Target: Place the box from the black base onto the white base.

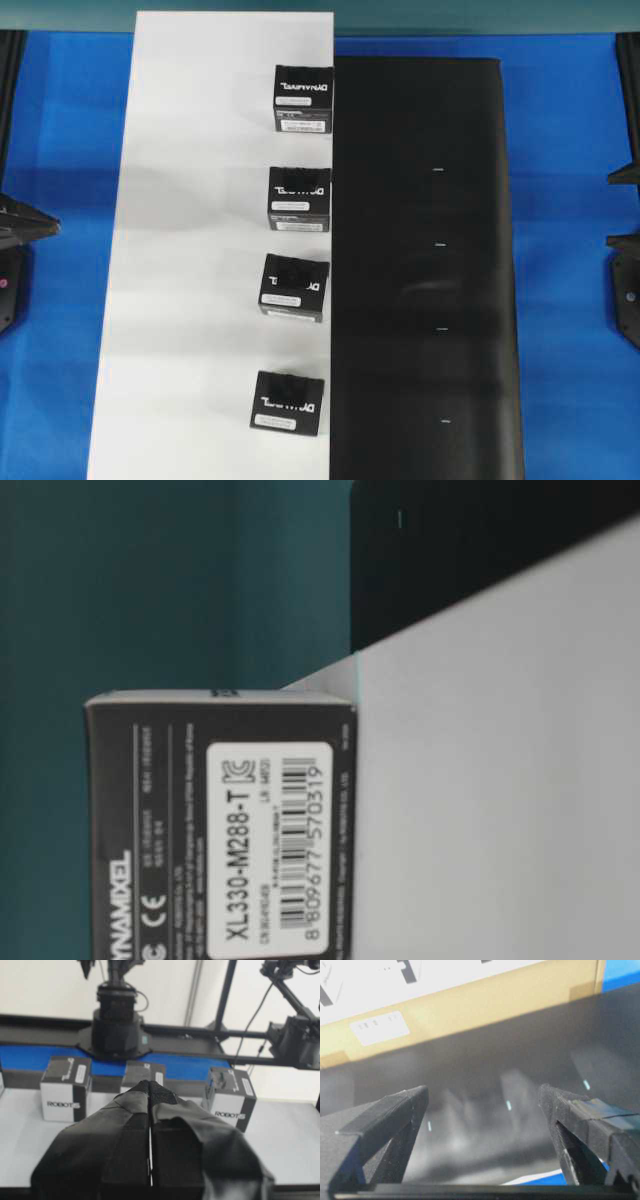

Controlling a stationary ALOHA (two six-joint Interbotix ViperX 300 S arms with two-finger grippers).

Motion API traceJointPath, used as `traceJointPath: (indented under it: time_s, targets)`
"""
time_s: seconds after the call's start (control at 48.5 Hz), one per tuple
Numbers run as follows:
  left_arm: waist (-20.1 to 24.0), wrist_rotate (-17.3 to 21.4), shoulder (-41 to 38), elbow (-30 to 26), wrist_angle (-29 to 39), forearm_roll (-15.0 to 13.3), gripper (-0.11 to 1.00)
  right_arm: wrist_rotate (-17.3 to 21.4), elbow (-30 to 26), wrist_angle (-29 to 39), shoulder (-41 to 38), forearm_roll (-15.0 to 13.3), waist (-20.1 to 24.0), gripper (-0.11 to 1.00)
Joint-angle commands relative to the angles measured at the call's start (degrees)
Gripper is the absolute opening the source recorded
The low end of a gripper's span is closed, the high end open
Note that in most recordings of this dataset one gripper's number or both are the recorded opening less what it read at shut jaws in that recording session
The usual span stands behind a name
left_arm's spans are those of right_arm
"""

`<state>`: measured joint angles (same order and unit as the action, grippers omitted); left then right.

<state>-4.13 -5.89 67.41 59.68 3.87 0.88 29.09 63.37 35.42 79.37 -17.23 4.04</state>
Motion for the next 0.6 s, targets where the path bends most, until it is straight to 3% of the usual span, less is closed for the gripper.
traceJointPath:
  time_s: [0.0,0.578]
  targets:
    - [0.26,0.0,0.09,-0.88,-0.53,0.18,-0.05,0.09,-0.26,-0.35,0.0,0.26,-0.09,0.99]
    - [0.18,0.09,0.44,1.05,-0.79,0.18,-0.05,0.26,0.97,0.88,1.93,0.26,-0.09,0.99]
